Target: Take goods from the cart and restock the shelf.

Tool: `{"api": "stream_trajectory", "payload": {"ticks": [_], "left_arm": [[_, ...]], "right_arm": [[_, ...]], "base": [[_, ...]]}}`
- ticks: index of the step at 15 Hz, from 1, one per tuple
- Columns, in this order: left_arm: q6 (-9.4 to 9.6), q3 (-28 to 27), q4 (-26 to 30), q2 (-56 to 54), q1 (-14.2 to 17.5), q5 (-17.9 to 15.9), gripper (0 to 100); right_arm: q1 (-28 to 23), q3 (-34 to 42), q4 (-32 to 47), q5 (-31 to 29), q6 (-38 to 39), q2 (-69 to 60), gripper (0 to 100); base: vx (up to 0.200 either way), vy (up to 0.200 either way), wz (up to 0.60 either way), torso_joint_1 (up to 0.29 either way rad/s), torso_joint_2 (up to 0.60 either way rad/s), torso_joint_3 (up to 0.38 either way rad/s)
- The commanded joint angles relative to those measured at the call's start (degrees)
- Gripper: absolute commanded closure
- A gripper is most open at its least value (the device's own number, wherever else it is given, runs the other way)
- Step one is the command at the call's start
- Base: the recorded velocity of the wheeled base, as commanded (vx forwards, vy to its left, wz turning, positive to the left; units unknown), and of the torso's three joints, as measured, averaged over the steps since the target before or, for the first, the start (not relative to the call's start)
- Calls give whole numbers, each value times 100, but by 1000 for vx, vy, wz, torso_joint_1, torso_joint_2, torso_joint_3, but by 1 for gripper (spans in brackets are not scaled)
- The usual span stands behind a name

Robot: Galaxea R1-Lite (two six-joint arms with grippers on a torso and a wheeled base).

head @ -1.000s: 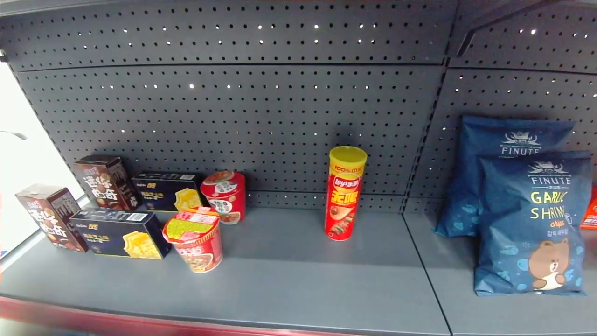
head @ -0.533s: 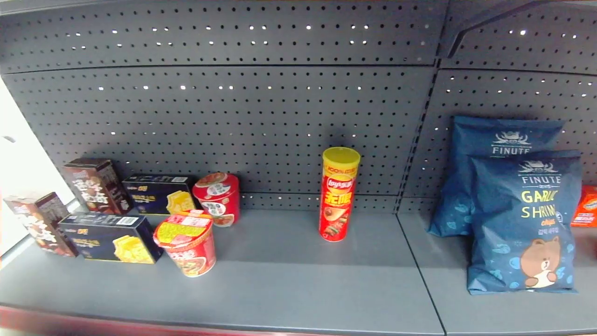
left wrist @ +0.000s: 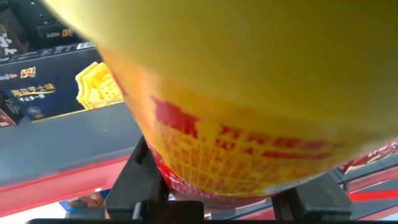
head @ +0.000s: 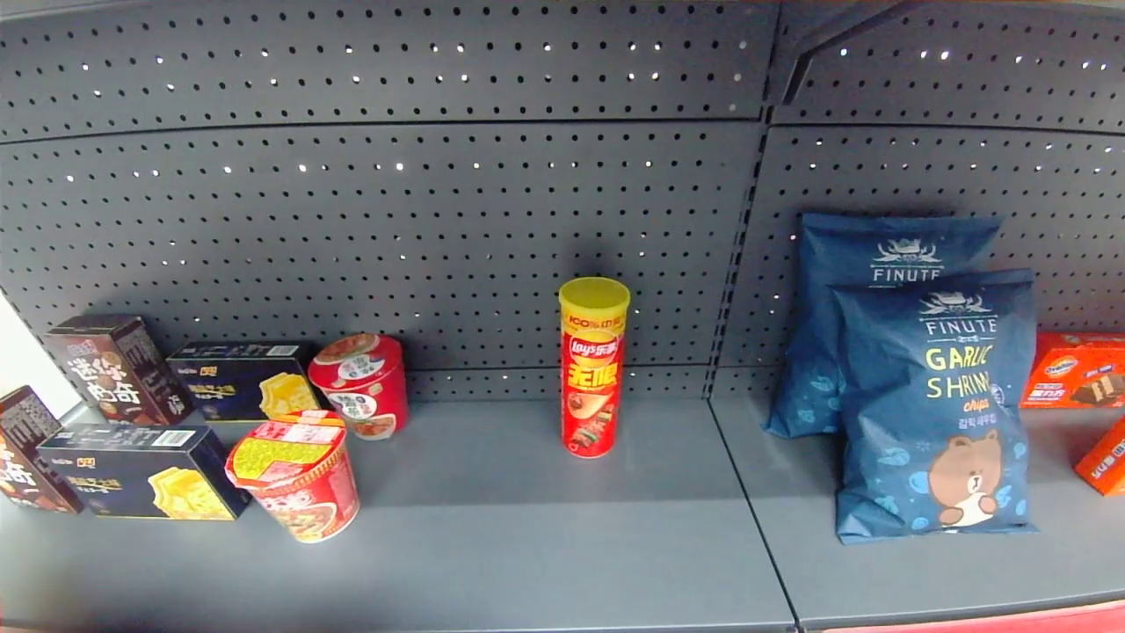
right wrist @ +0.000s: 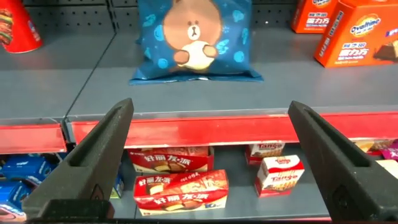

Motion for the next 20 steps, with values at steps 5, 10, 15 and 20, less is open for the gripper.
{"api": "stream_trajectory", "payload": {"ticks": [5, 10, 15, 20], "left_arm": [[-33, 134, -3, -121, 20, 36, 100], [-33, 116, -21, -121, 20, 27, 100], [-24, 72, -21, -138, 38, 53, 100], [-24, -16, -3, -138, 29, 36, 100]], "right_arm": [[-10, 0, -2, -4, 5, -3, 0], [-1, 0, -2, -4, 14, -3, 0], [-19, -18, 7, -30, -355, 366, 0], [385, -2197, -90, 23, 1912, 2607, 0]], "base": [[0, 0, 360, 0, 1, 0], [0, 0, 0, 0, 0, 0], [0, 0, 0, 0, 0, 0], [0, 0, 0, 0, 0, 0]]}}
